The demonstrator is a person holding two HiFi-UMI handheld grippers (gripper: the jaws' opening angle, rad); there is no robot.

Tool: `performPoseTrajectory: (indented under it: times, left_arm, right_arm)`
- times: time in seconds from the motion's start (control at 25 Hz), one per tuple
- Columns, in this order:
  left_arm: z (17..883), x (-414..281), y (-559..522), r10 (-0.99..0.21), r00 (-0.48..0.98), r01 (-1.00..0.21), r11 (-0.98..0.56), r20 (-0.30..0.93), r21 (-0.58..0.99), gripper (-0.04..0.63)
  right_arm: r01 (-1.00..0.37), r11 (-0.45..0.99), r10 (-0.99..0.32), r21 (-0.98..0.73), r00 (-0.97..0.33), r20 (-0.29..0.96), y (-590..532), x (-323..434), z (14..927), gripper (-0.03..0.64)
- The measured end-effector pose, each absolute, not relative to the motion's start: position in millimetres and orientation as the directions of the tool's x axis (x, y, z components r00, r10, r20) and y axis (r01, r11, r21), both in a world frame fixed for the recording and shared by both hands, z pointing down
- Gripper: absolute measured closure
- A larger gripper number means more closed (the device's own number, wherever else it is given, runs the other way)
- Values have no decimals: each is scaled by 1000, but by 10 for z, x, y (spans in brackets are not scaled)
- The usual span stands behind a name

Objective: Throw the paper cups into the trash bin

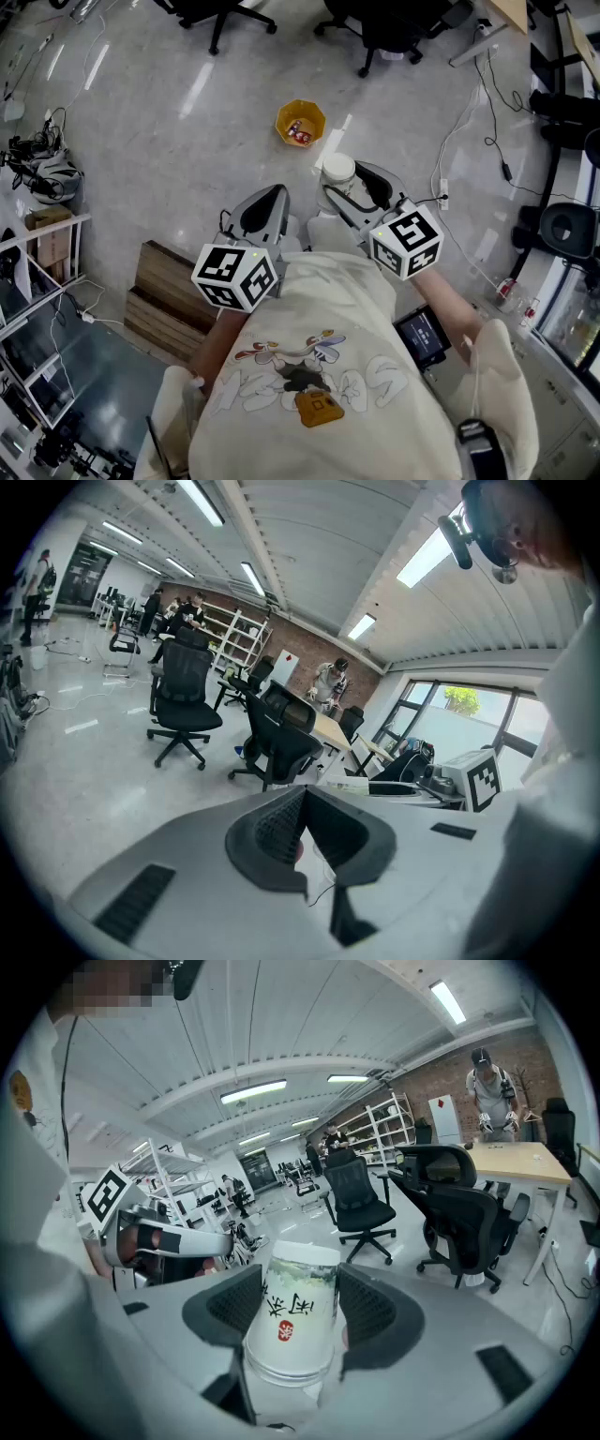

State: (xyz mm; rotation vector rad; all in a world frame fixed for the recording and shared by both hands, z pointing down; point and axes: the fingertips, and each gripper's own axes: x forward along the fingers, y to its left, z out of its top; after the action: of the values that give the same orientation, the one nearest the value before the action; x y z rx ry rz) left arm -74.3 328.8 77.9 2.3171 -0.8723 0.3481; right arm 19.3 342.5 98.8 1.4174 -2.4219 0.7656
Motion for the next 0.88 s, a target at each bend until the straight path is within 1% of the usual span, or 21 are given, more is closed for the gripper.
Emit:
performPoseTrajectory:
  times: [0.36, 0.6, 0.72, 0.88]
  left_arm:
    - [804, -715, 3310, -528, 724, -689, -539, 443, 484, 589]
    - [830, -680, 3389, -526, 715, -699, -535, 460, 475, 589]
    - [915, -765, 3350, -533, 703, -711, -513, 471, 481, 589]
    - [1093, -858, 3118, -511, 705, -709, -484, 491, 513, 589]
  right_arm:
    - [-859, 385, -729, -337, -507, 460, 3547, 383, 1025, 353]
    - [-822, 396, -725, -409, -553, 410, 3471, 363, 973, 354]
    - [-817, 400, -710, -415, -563, 423, 3377, 308, 1055, 354]
    - [-811, 416, -673, -412, -579, 460, 3174, 190, 1175, 353]
